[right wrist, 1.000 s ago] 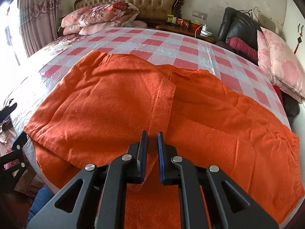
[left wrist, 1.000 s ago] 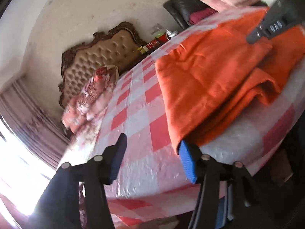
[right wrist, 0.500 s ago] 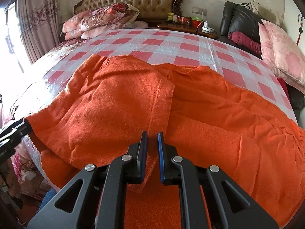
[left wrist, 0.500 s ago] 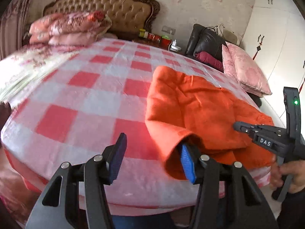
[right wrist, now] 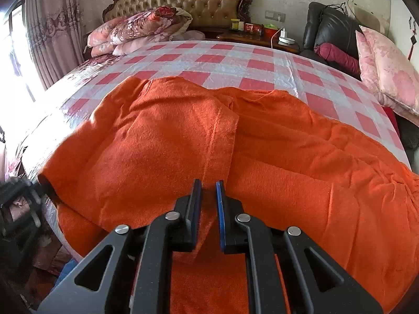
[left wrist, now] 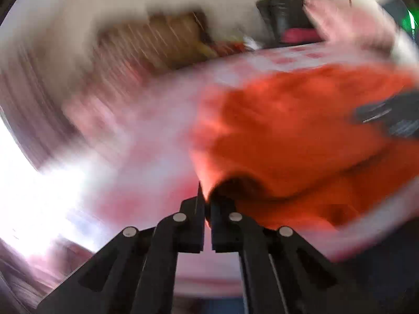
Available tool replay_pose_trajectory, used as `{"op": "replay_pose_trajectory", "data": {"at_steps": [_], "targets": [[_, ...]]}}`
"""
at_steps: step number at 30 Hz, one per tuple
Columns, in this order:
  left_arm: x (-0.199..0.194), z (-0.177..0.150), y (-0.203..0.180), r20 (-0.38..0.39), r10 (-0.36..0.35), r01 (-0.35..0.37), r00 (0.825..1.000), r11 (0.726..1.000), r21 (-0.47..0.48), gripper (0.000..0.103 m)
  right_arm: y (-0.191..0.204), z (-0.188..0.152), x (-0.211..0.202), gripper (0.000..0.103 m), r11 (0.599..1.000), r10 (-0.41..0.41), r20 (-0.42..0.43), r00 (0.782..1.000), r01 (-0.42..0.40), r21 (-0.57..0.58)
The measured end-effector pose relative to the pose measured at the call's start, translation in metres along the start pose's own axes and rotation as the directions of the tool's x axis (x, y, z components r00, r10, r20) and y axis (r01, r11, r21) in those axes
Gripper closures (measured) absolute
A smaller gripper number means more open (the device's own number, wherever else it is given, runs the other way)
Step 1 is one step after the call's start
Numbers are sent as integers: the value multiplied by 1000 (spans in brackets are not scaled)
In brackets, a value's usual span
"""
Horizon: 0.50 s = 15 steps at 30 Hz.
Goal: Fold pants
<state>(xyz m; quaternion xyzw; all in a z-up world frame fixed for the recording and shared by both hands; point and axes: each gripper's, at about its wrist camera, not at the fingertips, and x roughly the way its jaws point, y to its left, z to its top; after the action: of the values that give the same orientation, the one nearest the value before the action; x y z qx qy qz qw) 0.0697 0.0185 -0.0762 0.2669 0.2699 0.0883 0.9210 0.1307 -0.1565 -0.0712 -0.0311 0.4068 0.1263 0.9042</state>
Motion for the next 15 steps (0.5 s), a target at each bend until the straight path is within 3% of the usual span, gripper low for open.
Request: {"op": "replay_pose_trajectory", "data": {"at_steps": [2, 4, 6, 7, 8, 9, 10, 11, 13, 15], "targets": [[-1, 4, 3, 6, 55, -55, 998, 989, 134, 100, -1, -1, 0, 94, 1000, 5, 0, 1000, -5, 2], [0, -2, -13, 33, 135, -138, 990, 957, 253, 100, -1, -1, 0, 94, 1000, 0, -3, 1000, 0, 1], [11, -14, -24, -4, 147, -139, 989, 947, 289, 98, -1, -2, -1, 94, 1000, -1, 1, 1000, 1, -1], [14, -19, -23, -44, 109, -94, 993, 963, 254, 92, -1, -2, -1, 94, 1000, 1, 1, 1000, -1, 1], [20, -24, -11, -114, 12, 4, 993, 991, 137, 83, -2, -2, -1, 93, 1000, 3, 0, 1000, -3, 1], [18, -28, 2, -111, -28, 32, 993, 999, 36, 77, -2, -3, -1, 93, 1000, 5, -2, 1000, -5, -3], [13, -32, 13, -109, -28, 27, 994, 1000, -12, 56, -2, -2, -1, 91, 1000, 5, -3, 1000, -5, -5], [10, -34, 19, -107, -33, 30, 994, 999, -27, 42, -3, -2, -1, 88, 1000, -6, -6, 1000, 6, -4], [-1, -41, 33, -99, -86, 82, 991, 996, -45, 34, -5, -1, 0, 75, 1000, -21, -8, 1000, 21, 2], [-14, -47, 42, -91, -145, 142, 985, 989, -40, 31, -9, -2, 0, 68, 1000, -23, -7, 1000, 23, 11]]}}
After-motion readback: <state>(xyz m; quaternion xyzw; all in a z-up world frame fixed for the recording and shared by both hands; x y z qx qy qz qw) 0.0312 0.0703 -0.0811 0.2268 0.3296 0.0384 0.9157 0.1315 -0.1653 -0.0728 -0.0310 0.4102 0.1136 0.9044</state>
